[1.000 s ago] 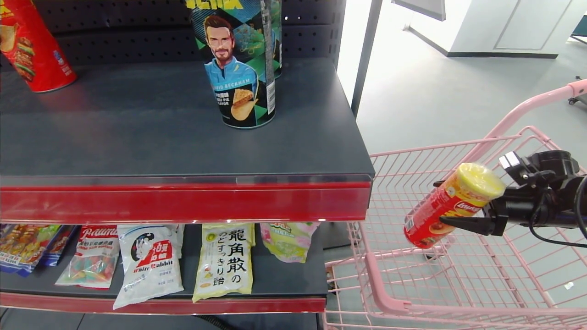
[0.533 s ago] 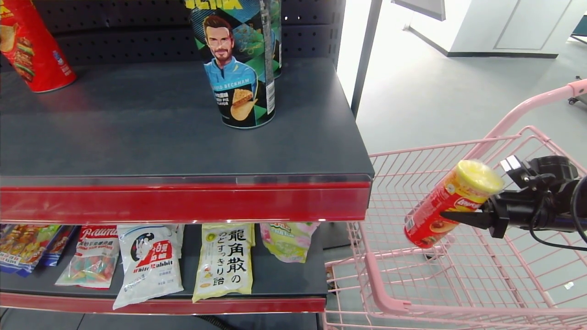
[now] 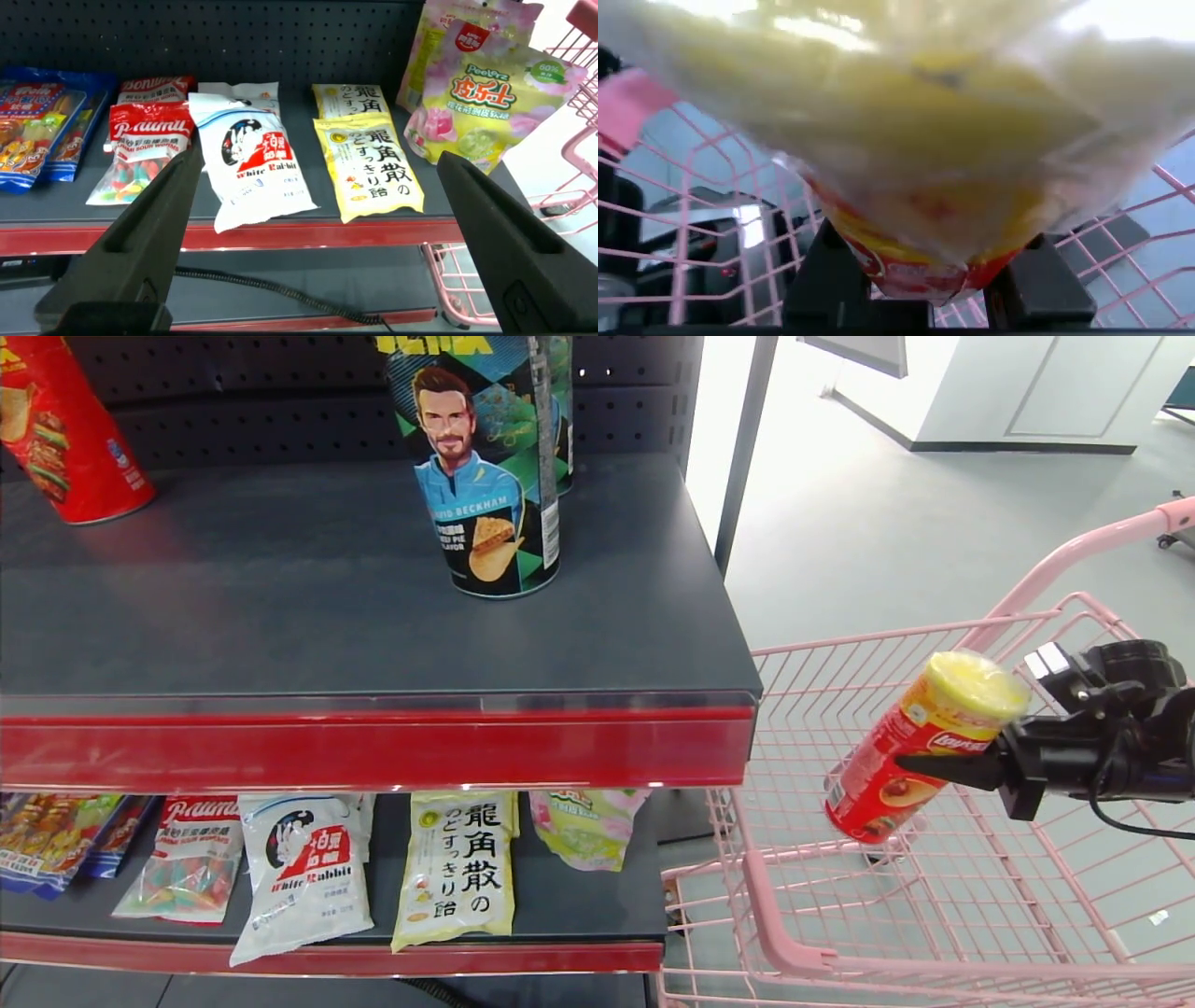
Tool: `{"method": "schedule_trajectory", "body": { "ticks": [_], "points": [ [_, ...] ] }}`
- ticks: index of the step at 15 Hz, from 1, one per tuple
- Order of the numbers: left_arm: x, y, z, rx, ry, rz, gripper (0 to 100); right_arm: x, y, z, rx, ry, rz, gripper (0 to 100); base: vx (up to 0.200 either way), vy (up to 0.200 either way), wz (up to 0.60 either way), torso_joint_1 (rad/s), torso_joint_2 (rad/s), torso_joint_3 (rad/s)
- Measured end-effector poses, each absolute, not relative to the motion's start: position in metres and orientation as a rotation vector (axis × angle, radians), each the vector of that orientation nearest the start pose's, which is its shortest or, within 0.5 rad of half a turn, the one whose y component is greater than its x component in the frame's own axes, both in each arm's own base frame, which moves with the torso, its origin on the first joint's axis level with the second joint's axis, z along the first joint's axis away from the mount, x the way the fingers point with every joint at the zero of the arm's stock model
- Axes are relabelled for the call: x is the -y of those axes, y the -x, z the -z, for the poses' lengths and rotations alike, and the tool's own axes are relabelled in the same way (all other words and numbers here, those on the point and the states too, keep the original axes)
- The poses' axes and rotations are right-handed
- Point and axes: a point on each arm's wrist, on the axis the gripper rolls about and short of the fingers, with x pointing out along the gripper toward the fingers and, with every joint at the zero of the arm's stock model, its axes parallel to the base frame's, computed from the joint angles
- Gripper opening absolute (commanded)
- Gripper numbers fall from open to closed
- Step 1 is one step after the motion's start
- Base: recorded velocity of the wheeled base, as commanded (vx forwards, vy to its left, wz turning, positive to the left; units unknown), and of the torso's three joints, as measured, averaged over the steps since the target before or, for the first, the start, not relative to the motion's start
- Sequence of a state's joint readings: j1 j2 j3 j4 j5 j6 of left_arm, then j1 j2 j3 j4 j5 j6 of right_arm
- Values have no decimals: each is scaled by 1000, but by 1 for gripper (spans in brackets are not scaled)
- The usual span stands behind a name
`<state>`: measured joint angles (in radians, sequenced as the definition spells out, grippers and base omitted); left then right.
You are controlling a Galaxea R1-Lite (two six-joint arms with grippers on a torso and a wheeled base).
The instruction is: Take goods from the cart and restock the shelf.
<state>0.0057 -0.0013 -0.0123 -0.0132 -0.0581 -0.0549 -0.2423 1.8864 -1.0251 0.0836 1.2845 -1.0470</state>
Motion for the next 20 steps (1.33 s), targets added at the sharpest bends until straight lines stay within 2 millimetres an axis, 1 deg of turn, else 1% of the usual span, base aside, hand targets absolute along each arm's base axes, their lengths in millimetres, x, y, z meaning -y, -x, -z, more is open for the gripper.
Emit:
{"method": "schedule_trajectory", "body": {
  "ticks": [2, 4, 5, 7, 10, 11, 13, 14, 16, 17, 20],
  "points": [
    [1, 24, -80, 25, 54, 53, 100, 52, -293, -156, -151, 216, -1156, 0, 0, 0, 0, 0, 0, 0],
    [1, 24, -80, 26, 54, 53, 100, 49, -276, -182, -120, 249, -1136, 0, 0, 0, 0, 0, 0, 0],
    [1, 24, -80, 25, 54, 54, 100, 47, -265, -196, -101, 265, -1124, 0, 0, 0, 0, 0, 0, 0],
    [1, 24, -80, 25, 54, 53, 100, 40, -241, -219, -102, 270, -1089, 0, 0, 0, 0, 0, 0, 0],
    [1, 24, -80, 25, 54, 54, 100, 19, -201, -244, -181, 188, -1026, 0, 0, 0, 0, 0, 0, 0],
    [1, 24, -80, 25, 54, 53, 100, 6, -188, -250, -184, 185, -1049, 0, 0, 0, 0, 0, 0, 0],
    [1, 24, -80, 25, 54, 53, 100, -21, -162, -257, -194, 207, -1090, 0, 0, 0, 0, 0, 0, 0],
    [1, 24, -80, 25, 54, 54, 100, -30, -147, -257, -204, 208, -1108, 0, 0, 0, 0, 0, 0, 0],
    [1, 24, -80, 25, 54, 53, 100, -36, -128, -247, -225, 200, -1133, 0, 0, 0, 0, 0, 0, 0],
    [1, 24, -80, 26, 54, 53, 100, -37, -126, -246, -226, 205, -1129, 0, 0, 0, 0, 0, 0, 0],
    [1, 24, -80, 25, 54, 53, 100, -43, -129, -253, -216, 261, -1090, 0, 0, 0, 0, 0, 0, 0]
  ]
}}
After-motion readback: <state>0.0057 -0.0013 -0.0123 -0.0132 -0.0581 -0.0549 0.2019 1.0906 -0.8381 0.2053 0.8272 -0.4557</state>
